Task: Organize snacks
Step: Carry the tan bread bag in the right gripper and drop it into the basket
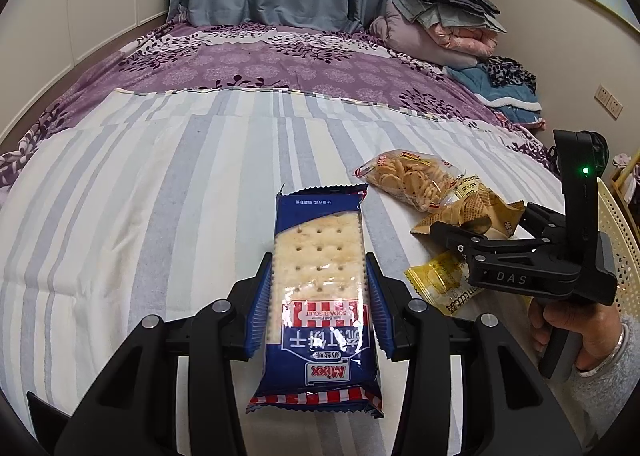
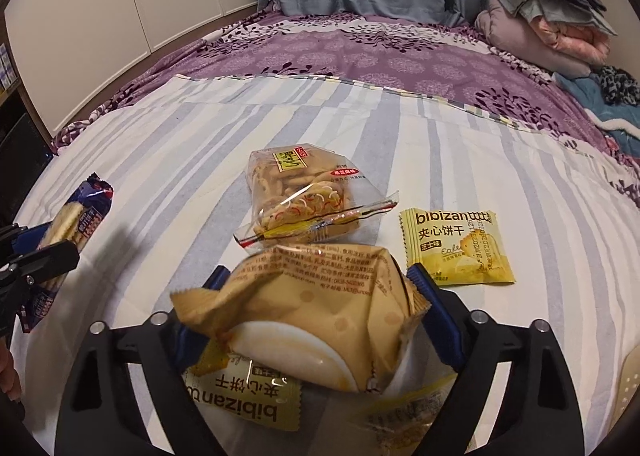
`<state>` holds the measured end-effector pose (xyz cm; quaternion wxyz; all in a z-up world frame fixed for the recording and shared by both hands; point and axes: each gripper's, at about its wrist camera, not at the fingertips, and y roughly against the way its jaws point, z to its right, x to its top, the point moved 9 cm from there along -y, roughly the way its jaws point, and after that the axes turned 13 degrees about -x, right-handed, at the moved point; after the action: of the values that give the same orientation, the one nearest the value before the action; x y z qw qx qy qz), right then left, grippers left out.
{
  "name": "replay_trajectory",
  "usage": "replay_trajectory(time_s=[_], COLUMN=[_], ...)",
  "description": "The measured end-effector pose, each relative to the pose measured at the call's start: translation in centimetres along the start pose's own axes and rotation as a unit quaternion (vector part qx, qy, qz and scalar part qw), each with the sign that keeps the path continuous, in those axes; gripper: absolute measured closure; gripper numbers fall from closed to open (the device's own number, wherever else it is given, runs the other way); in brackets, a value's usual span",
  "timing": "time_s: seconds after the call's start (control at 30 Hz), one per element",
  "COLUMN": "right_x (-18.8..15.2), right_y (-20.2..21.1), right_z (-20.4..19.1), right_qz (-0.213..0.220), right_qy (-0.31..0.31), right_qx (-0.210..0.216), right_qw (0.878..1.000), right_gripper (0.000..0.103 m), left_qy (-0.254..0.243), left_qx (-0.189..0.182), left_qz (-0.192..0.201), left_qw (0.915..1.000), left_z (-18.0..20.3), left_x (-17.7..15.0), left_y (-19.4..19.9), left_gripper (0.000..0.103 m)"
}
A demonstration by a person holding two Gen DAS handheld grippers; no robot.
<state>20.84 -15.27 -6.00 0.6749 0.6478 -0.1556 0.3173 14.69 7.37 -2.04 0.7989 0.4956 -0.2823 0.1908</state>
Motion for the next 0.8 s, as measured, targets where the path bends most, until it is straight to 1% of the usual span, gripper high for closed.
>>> replay_trajectory(time_s=[0.23, 0.43, 0.8], right_x=[-0.5, -1.0, -2.6], right_y=[1.7, 4.3, 8.8], right_z=[0.9, 1.7, 4.8], right_qz=[0.008, 0.025, 0.048], right_qy=[-0.021, -0.037, -0.083], right_qx=[0.01, 0.013, 0.012], right_qw=[1.0, 0.999, 0.995], right_gripper=[0.022, 0.022, 0.022], left_qy=[-0.002, -0.009, -0.022], left_qx=[-0.003, -0.006, -0.013], left_qz=[0.004, 0.01, 0.021], left_qw=[1.0, 0.9999, 0.9995], left_z=[0.5, 1.4, 3.7], left_x=[-0.1, 0.1, -0.2], left_y=[0.6, 1.4, 3.3], left_gripper=[0.058, 0.058, 0.058])
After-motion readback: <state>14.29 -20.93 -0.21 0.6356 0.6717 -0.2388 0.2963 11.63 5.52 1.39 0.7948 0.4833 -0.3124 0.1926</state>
